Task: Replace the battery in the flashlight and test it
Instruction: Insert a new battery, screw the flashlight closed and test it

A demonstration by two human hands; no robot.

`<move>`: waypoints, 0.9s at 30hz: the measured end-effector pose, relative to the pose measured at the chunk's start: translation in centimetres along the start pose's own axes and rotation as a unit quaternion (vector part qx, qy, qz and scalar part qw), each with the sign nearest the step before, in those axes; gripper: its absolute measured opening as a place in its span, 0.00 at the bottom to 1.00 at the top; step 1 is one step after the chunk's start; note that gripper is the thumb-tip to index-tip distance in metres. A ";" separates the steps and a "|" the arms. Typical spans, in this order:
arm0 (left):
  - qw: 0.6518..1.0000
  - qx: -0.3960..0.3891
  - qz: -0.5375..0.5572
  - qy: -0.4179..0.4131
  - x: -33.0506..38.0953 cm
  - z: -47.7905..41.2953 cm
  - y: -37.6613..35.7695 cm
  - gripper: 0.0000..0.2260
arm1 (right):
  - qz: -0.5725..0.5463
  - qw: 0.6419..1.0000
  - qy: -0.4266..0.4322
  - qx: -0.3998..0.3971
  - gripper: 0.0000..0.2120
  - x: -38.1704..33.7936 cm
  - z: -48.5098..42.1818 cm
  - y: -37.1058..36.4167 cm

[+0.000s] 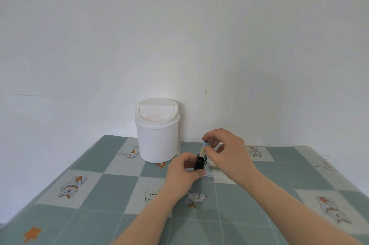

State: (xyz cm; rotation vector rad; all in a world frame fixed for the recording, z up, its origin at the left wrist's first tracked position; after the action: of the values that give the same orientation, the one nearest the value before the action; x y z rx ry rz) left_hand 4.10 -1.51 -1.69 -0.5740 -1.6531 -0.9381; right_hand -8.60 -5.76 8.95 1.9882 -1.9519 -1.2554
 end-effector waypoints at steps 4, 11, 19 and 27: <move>1.000 -0.003 0.003 -0.001 0.1 0.0 0.0 0.09 | 0.017 0.999 0.026 -0.018 0.08 -0.8 0.0 -0.3; 1.000 -0.004 0.003 -0.006 0.2 -0.1 -0.2 0.09 | 0.060 0.996 0.041 -0.053 0.07 -0.8 0.1 -1.1; 1.000 -0.002 0.002 -0.006 0.2 -0.1 -0.2 0.09 | 0.111 0.989 0.029 -0.098 0.05 0.5 0.3 -2.6; 1.000 -0.005 0.017 0.002 0.1 0.0 -0.2 0.08 | 0.100 0.990 0.014 -0.102 0.05 1.0 0.2 -2.5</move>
State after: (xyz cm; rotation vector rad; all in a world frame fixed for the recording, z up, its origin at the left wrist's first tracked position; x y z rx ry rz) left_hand 3.97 -1.64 -1.67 -0.6053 -1.6316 -0.9221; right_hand -6.89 -6.08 6.90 1.6616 -1.8691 -1.3088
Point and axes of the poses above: each hand's wrist, its own z-axis away from the middle knuckle, its own y-axis out of the back of the hand, x = y × z, the point moved 9 cm from there along -z, towards the middle knuckle, and after that the axes turned 9 degrees about y, right-handed, at the moved point
